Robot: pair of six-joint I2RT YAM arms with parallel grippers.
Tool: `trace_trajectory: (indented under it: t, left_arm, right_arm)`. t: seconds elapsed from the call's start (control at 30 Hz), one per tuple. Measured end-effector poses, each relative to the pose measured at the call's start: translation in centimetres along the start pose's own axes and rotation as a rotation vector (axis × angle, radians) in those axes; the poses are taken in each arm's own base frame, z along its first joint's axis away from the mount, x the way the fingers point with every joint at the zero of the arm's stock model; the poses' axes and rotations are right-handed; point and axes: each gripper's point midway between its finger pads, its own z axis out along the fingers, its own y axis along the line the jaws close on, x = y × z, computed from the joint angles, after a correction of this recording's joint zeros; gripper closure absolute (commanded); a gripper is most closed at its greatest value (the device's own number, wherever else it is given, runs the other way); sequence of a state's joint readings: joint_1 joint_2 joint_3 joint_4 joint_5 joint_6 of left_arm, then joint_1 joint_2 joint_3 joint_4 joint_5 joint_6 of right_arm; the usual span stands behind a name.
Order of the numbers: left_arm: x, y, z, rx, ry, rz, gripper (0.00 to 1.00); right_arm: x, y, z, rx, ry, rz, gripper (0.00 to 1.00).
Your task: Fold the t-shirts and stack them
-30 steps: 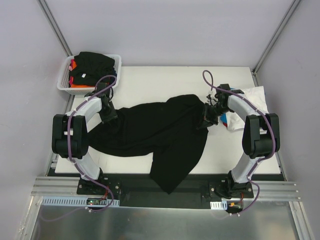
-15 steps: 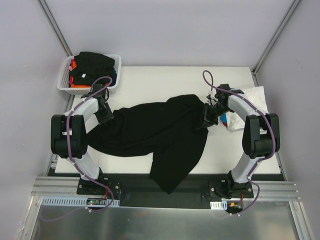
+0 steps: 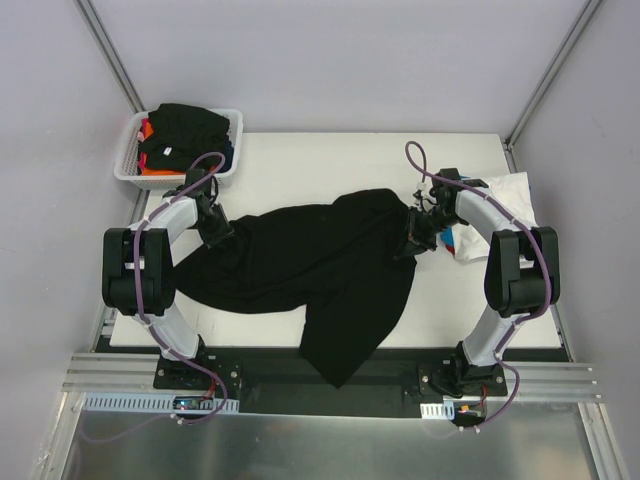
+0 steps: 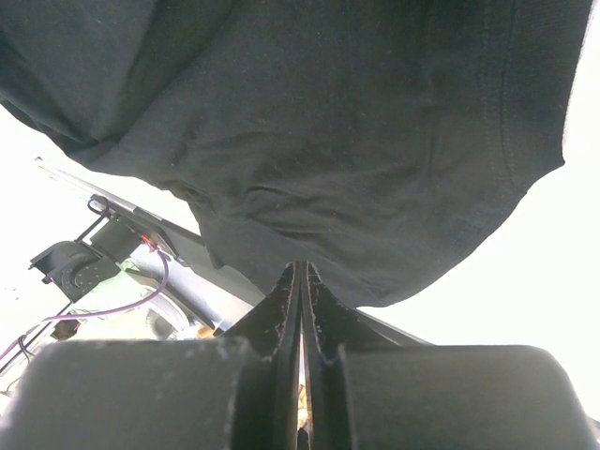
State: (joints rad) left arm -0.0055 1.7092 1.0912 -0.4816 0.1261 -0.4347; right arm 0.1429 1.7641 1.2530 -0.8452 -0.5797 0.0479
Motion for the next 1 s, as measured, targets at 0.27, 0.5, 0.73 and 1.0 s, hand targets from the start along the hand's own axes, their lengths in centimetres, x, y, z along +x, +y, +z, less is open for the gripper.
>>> trace_trajectory:
  t: [0.27, 0.5, 0.73, 1.0]
  left_arm:
    - [-0.2, -0.8, -0.9, 0.032, -0.005, -0.023, 1.0]
    - [-5.5, -3.4, -5.4, 0.063, -0.15, -0.013, 1.0]
    - [-12.7, -5.9, -9.5, 0.058, -0.32, -0.012, 1.0]
    - [-15.1, -2.9, -3.4, -0.072, -0.232, -0.035, 0.61]
  right_arm:
    - [0.1, 0.1, 0.0, 0.0, 0.002, -0.002, 0.99]
    - [0.2, 0.3, 0.2, 0.0, 0.006, -0.011, 0.99]
    - [0.1, 0.4, 0.1, -0.001, 0.003, -0.015, 0.99]
    - [0.2, 0.4, -0.1, 0.004, -0.004, -0.025, 0.99]
